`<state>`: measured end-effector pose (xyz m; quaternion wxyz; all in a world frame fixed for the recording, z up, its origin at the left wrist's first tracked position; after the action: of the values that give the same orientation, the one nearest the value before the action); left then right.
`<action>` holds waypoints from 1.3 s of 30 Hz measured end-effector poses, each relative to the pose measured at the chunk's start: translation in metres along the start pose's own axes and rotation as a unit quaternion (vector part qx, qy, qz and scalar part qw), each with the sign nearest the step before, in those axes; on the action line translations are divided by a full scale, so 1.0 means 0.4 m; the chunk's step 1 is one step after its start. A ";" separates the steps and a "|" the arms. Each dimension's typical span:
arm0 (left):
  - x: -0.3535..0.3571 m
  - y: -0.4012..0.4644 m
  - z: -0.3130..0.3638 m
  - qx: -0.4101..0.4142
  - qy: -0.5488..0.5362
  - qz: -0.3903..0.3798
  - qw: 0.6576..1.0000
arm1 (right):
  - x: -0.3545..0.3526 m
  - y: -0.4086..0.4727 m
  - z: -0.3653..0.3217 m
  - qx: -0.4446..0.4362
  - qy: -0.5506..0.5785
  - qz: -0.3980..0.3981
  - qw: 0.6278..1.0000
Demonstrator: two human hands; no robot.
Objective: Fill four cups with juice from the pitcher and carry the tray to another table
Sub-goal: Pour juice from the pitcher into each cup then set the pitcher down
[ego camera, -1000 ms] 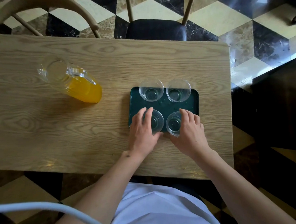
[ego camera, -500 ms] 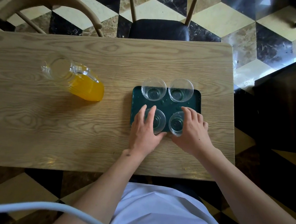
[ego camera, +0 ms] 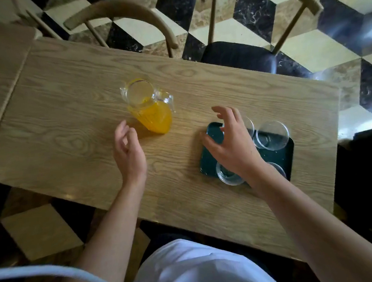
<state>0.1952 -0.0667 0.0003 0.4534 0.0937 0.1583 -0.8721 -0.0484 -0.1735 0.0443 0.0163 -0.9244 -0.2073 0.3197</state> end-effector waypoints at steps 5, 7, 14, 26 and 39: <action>0.048 0.108 -0.071 -0.134 -0.096 -0.054 0.985 | 0.092 0.109 -0.032 0.014 0.005 -0.051 0.999; 0.058 0.131 -0.097 -0.167 -0.125 -0.094 0.974 | 0.133 0.144 -0.059 0.033 0.072 -0.059 0.995; 0.122 0.159 -0.138 -0.215 -0.165 -0.191 0.944 | 0.170 0.222 -0.093 0.053 0.212 0.001 0.976; 0.161 0.216 -0.112 -0.168 -0.163 -0.296 0.926 | 0.202 0.245 -0.096 0.106 0.309 0.065 0.943; 0.160 0.145 0.013 -0.100 -0.123 -0.343 0.926 | 0.084 0.189 -0.201 0.137 0.347 0.188 0.909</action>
<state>0.2063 -0.1486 -0.0254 0.1491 -0.1203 0.2103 -0.9587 0.0518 -0.2209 0.0764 0.1529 -0.9876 0.0347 0.0011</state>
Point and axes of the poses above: each hand's wrist, its own y-axis towards the middle knuckle, its own x-axis out of the palm, z = x × y, the point moved 7 cm from there along y, towards the middle knuckle, and after that the axes turned 2 degrees about x, right-handed, at the moved point
